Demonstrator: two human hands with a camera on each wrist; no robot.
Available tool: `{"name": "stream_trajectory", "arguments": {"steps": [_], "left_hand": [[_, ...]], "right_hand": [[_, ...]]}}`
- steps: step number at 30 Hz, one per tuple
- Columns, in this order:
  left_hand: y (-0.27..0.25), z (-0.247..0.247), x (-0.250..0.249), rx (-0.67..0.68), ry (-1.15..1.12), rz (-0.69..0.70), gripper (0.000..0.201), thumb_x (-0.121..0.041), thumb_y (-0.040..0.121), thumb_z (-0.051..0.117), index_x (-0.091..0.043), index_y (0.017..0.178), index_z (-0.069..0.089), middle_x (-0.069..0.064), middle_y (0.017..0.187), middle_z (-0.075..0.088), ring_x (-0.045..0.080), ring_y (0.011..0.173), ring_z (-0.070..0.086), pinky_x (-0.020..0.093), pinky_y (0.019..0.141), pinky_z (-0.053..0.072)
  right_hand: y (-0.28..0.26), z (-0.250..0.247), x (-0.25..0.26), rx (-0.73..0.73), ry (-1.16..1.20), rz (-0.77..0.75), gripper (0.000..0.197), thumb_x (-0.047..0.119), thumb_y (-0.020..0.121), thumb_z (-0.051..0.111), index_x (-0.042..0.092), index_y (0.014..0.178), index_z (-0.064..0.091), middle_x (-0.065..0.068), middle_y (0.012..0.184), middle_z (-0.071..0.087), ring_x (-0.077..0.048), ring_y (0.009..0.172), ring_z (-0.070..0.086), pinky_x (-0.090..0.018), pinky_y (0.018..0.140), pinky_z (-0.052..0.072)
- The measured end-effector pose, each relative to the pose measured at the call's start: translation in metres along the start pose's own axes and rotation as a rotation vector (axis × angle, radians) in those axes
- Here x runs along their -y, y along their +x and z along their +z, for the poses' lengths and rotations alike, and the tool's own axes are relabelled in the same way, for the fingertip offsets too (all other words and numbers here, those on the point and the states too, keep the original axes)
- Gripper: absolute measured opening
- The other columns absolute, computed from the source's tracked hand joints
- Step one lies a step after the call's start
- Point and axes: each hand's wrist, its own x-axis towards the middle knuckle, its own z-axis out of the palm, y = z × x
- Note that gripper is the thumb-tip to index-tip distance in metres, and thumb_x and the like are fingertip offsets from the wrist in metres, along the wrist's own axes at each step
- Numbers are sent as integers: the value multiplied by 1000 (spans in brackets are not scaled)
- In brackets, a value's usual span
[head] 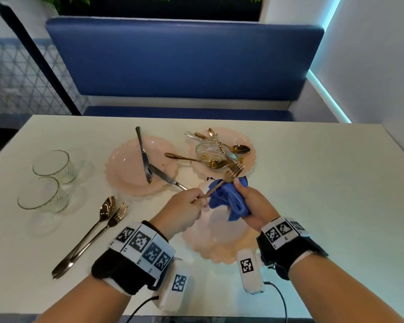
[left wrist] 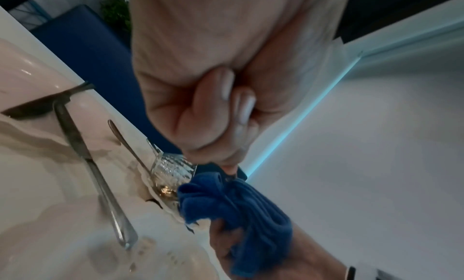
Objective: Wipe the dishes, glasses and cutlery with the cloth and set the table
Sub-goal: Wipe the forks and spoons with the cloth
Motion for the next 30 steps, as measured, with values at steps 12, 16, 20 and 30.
{"name": "stream_trajectory", "arguments": {"steps": [12, 16, 20, 30], "left_hand": [[-14, -6, 0, 85, 42, 78, 17, -14, 99, 35, -11, 86, 45, 0, 56, 35, 6, 36, 27, 13, 32, 22], [-12, -34, 0, 82, 185, 145, 26, -16, 98, 37, -17, 74, 46, -6, 49, 37, 7, 40, 29, 12, 32, 22], [-14, -70, 10, -6, 128, 186, 23, -18, 98, 41, -16, 78, 51, -6, 50, 36, 4, 38, 31, 15, 38, 24], [22, -68, 22, -38, -295, 93, 34, -1, 94, 33, -15, 63, 36, 1, 44, 31, 7, 29, 24, 11, 39, 19]], "right_hand": [[15, 30, 1, -282, -249, -232, 38, 37, 89, 59, 2, 104, 62, -20, 97, 69, -35, 85, 67, -52, 80, 55], [26, 35, 15, -431, -240, -295, 39, 38, 91, 56, 1, 103, 62, -16, 93, 67, -33, 85, 65, -47, 81, 55], [22, 26, 38, -271, 96, -266, 24, 22, 96, 48, 6, 106, 63, -13, 102, 64, -28, 94, 63, -39, 82, 56], [16, 136, 4, 24, 4, -202, 31, 24, 100, 40, 3, 117, 56, -16, 113, 65, -24, 98, 63, -33, 78, 57]]}}
